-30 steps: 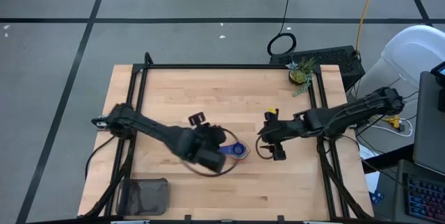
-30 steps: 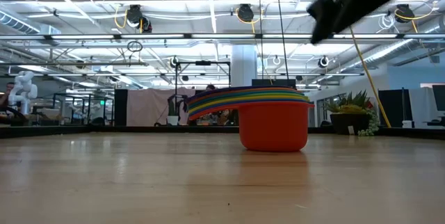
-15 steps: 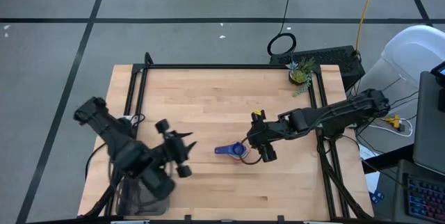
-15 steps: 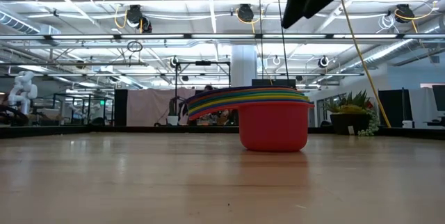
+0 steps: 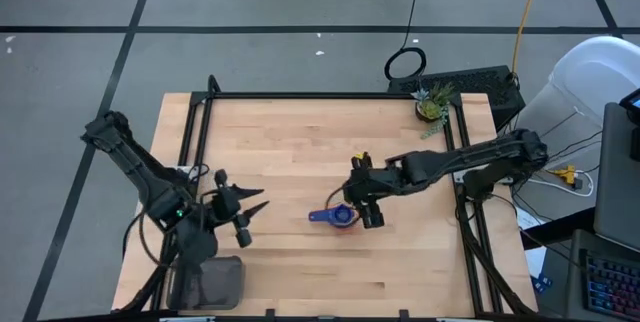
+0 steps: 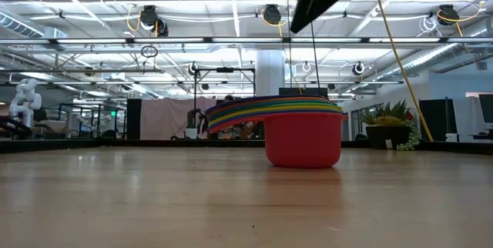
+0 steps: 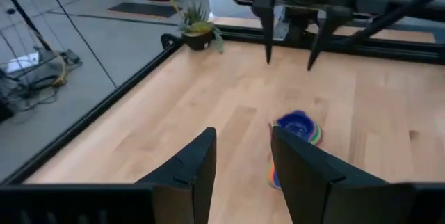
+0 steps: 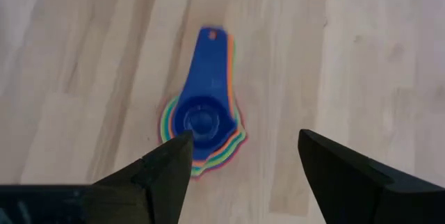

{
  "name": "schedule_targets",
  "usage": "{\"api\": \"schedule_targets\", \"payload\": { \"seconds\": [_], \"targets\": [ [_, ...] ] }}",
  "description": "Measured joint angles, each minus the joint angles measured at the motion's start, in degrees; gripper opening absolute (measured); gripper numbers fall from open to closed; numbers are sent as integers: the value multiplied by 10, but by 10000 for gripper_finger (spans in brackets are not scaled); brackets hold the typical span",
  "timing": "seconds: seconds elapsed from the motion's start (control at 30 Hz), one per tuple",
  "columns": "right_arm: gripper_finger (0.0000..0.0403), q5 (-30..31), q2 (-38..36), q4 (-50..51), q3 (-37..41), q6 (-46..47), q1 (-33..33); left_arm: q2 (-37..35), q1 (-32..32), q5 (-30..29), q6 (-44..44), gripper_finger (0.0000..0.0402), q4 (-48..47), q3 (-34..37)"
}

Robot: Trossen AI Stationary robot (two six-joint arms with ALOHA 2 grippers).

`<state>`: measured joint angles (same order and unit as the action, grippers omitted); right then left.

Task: Nest measuring cups in basket
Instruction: Put the nested measuring cups into the black bin

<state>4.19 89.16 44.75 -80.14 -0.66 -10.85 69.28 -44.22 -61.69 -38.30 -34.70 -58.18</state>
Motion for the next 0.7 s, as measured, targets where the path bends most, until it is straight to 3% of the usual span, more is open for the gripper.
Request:
{"api": "schedule_targets", "payload": {
  "seconds": [0.13,0.33,0.5,0.7],
  "targets": [
    [254,-2,77,88,-76,0,5,-74,3,8,108,143,199,118],
    [254,-6,169,155,-194,-16,7,-192,30,142,304,143,459,252],
    [254,-46,207,155,-264,15,6,-266,93,279,354,142,514,310],
    [254,-69,248,155,-299,30,3,-282,178,422,363,142,512,333]
  ]
}}
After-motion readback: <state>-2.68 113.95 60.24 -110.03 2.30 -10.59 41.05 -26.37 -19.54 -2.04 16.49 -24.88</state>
